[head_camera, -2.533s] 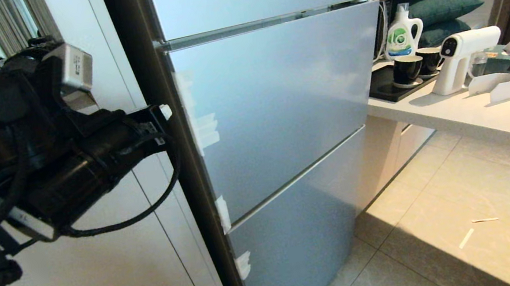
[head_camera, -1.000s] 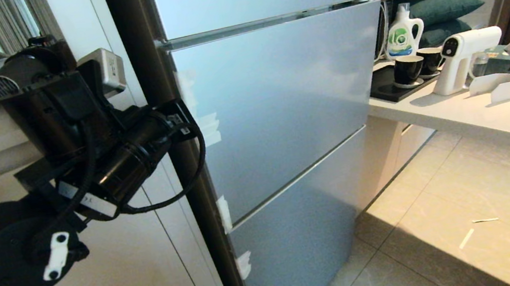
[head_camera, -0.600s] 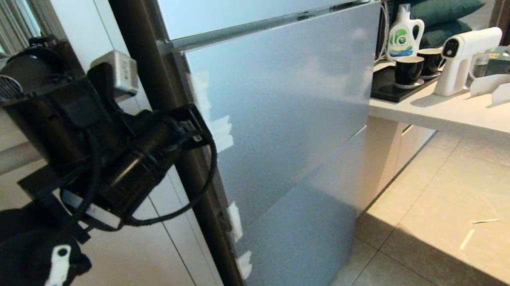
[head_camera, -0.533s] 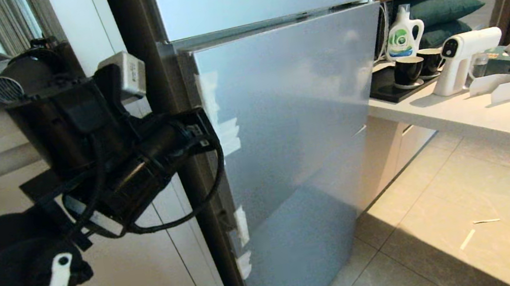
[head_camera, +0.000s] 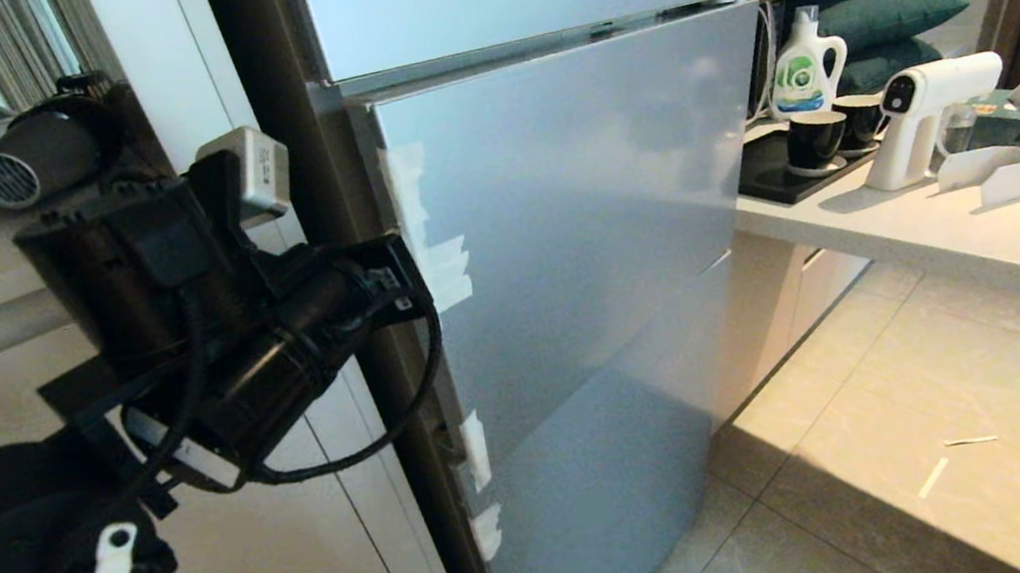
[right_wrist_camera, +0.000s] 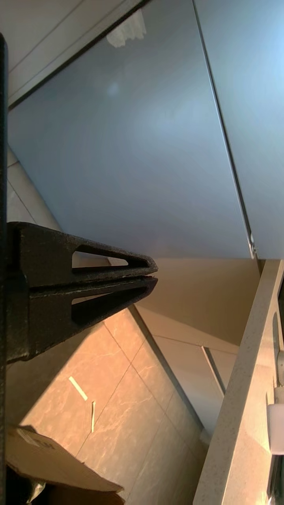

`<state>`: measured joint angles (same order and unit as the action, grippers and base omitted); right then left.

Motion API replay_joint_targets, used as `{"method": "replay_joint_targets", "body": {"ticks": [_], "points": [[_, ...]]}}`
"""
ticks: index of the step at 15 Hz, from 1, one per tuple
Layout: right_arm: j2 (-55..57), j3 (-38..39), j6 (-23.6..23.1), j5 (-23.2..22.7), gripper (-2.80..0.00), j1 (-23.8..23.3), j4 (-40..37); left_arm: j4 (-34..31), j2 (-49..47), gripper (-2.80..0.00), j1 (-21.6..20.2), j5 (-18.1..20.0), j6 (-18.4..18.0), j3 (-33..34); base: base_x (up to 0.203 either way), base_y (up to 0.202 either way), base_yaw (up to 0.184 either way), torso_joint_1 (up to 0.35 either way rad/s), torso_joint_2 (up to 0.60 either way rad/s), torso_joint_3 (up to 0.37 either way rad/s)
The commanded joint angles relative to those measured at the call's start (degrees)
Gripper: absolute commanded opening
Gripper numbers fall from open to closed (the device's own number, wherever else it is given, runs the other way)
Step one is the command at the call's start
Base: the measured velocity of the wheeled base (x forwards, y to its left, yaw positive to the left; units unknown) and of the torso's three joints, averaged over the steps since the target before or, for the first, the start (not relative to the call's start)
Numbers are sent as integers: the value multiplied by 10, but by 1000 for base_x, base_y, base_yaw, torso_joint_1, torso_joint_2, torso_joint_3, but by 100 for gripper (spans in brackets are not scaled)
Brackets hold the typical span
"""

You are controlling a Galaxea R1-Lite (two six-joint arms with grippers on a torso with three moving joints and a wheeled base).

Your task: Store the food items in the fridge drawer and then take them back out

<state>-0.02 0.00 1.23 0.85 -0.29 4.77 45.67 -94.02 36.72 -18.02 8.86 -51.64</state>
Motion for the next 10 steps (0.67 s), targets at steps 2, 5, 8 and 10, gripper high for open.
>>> {"method": "replay_joint_targets", "body": {"ticks": [2,5,8,10], "points": [[-1,18,0,0,-280,0,1,3,25,-280,16,-4,0,25,0,0,0,0,0,0],[-1,18,0,0,-280,0,1,3,26,-280,31,-3,0,39,0,0,0,0,0,0],[-1,18,0,0,-280,0,1,3,26,-280,48,-3,-1,46,0,0,0,0,0,0],[-1,18,0,0,-280,0,1,3,24,-280,65,-3,-2,49,0,0,0,0,0,0]]}}
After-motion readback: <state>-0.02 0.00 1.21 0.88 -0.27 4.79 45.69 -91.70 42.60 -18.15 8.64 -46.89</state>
